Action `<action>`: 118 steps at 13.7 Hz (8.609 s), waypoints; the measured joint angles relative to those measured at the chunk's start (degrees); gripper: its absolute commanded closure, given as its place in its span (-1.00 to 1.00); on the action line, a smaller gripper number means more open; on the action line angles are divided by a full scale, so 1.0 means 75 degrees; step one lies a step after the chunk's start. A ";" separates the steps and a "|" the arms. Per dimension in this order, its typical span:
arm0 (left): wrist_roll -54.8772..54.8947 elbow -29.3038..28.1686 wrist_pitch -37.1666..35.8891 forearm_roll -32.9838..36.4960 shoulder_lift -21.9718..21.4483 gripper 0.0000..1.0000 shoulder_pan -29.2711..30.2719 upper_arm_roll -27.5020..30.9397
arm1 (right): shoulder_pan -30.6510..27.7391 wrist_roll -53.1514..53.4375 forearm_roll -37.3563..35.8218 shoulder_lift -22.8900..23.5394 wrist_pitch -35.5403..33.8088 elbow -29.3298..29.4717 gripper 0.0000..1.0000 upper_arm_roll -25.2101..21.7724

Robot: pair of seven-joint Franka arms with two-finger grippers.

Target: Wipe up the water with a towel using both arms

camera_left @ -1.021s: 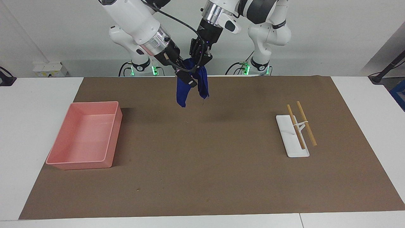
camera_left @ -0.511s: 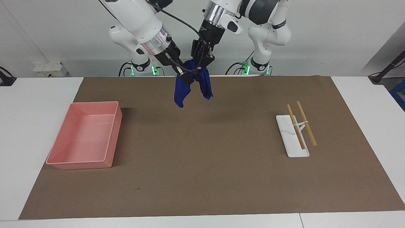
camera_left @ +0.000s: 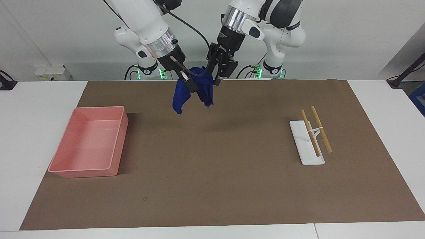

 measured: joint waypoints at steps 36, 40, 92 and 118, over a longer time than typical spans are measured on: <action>1.7509 -0.1198 -0.3605 0.1893 -0.0642 -1.00 0.3554 0.0201 | -0.1906 -0.9308 -0.1601 0.1849 0.1971 -0.3740 1.00 -0.0073; 1.7689 -0.0775 -0.3789 0.1624 -0.0327 -1.00 0.3354 0.0585 | -0.1893 -0.9308 -0.1601 0.0992 0.1943 -0.4996 1.00 -0.0003; 1.7692 -0.0452 -0.4014 0.1547 -0.0302 -1.00 0.3311 0.0815 | -0.3961 -1.2851 -0.2936 -0.2050 -0.1241 -0.3616 1.00 -0.0108; 1.7692 -0.0452 -0.4014 0.1547 -0.0303 -1.00 0.3311 0.0815 | -0.4373 -1.0235 -0.2789 -0.0748 -0.0595 -0.1414 -1.00 0.1796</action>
